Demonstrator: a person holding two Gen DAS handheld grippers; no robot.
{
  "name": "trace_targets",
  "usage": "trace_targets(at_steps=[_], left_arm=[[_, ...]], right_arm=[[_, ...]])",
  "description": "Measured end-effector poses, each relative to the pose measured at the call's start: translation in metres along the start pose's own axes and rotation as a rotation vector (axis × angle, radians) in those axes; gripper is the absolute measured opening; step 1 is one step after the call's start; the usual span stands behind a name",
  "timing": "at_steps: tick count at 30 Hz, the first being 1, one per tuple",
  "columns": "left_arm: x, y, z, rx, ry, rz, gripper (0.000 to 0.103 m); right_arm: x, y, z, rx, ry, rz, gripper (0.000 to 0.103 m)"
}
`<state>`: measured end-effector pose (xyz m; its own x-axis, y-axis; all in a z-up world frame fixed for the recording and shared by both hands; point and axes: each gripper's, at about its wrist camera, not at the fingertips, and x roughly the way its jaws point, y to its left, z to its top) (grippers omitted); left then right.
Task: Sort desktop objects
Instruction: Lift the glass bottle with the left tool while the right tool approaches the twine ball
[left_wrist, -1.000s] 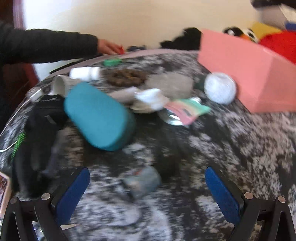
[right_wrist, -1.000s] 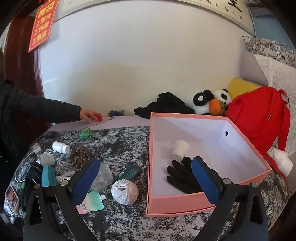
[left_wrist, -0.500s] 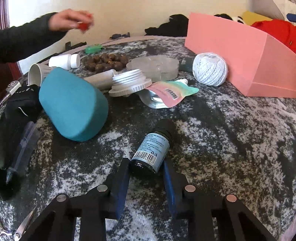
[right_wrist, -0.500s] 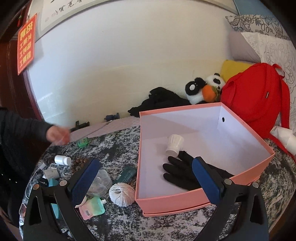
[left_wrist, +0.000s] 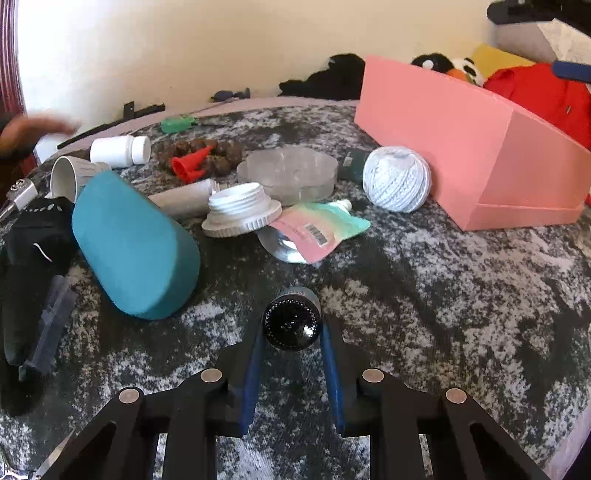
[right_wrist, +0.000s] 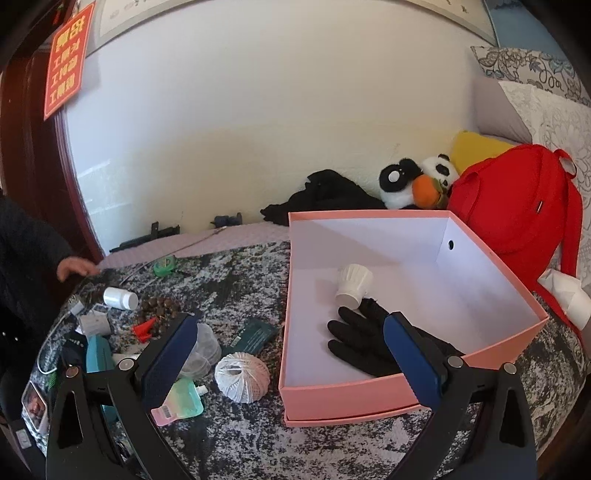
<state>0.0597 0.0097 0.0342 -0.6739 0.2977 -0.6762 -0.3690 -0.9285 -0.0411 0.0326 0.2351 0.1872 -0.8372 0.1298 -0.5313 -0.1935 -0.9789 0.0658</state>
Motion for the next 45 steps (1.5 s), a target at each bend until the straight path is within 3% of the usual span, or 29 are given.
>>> trace_targets(at_steps=[1, 3, 4, 6, 10, 12, 13, 24, 33, 39, 45], left_arm=[[0.000, 0.000, 0.000, 0.001, -0.007, 0.002, 0.030], [0.006, 0.000, 0.002, -0.006, -0.005, 0.005, 0.054], [0.009, -0.001, 0.002, -0.008, -0.005, 0.004, 0.060], [0.018, -0.006, 0.003, 0.002, 0.011, 0.017, 0.060], [0.039, -0.010, -0.001, 0.010, 0.089, 0.035, 0.058], [0.037, -0.010, -0.001, 0.015, 0.088, 0.026, 0.043], [0.035, -0.010, -0.001, 0.017, 0.088, 0.020, 0.024], [-0.002, -0.011, 0.008, 0.027, 0.017, 0.010, 0.024], [-0.019, 0.014, 0.010, -0.021, -0.011, 0.020, 0.024], [-0.028, 0.028, 0.008, -0.058, -0.025, 0.023, 0.024], [-0.030, 0.033, 0.011, -0.083, -0.037, 0.014, 0.024]], right_arm=[[0.000, 0.001, 0.000, -0.004, 0.001, -0.001, 0.103], [0.000, 0.002, -0.001, -0.004, 0.002, 0.002, 0.102], [0.000, 0.002, -0.002, -0.004, 0.003, 0.003, 0.102], [0.001, 0.003, -0.002, -0.008, 0.004, 0.002, 0.102], [0.002, 0.002, -0.003, -0.016, 0.007, -0.005, 0.102], [0.002, 0.001, -0.002, -0.013, 0.007, -0.009, 0.102], [0.002, 0.000, -0.002, -0.010, 0.007, -0.010, 0.102], [0.007, 0.017, -0.003, -0.044, 0.021, 0.044, 0.102], [0.079, 0.066, -0.025, -0.169, 0.247, 0.282, 0.100], [0.103, 0.089, -0.035, -0.316, 0.229, 0.172, 0.097], [0.090, 0.121, -0.060, -0.443, 0.217, 0.215, 0.083]])
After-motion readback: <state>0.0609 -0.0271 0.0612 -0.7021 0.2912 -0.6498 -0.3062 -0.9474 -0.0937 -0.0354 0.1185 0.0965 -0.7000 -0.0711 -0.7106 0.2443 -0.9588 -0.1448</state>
